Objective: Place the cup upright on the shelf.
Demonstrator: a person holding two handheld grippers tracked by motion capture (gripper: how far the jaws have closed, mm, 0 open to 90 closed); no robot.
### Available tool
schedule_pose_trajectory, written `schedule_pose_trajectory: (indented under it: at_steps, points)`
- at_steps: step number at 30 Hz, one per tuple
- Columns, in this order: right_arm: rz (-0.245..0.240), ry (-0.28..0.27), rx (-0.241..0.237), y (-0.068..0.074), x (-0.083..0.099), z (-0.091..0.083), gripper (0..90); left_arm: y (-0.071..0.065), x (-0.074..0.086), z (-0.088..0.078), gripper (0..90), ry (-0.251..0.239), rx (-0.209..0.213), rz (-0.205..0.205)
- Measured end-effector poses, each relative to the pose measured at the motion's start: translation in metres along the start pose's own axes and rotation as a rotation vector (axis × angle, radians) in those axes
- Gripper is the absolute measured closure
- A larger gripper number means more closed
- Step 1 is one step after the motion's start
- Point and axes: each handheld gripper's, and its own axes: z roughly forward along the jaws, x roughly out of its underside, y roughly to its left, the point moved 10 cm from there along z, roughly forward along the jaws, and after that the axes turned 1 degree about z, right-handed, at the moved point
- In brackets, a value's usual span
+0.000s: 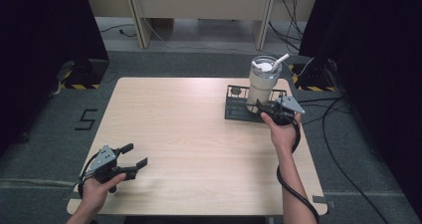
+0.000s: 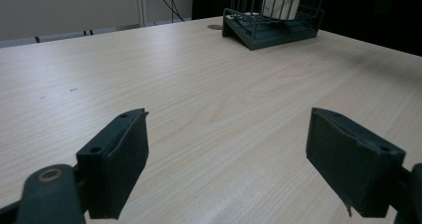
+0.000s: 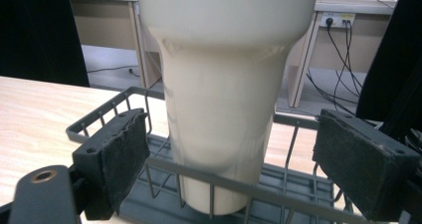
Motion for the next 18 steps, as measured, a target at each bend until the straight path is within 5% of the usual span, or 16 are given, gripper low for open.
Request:
schedule_pose_trajectory:
  at_steps: [18]
  points:
    - [0.021, 0.012, 0.002, -0.001, 0.016, -0.023, 15.1, -0.001, 0.0, 0.0, 16.4, 0.0, -0.002, 0.002]
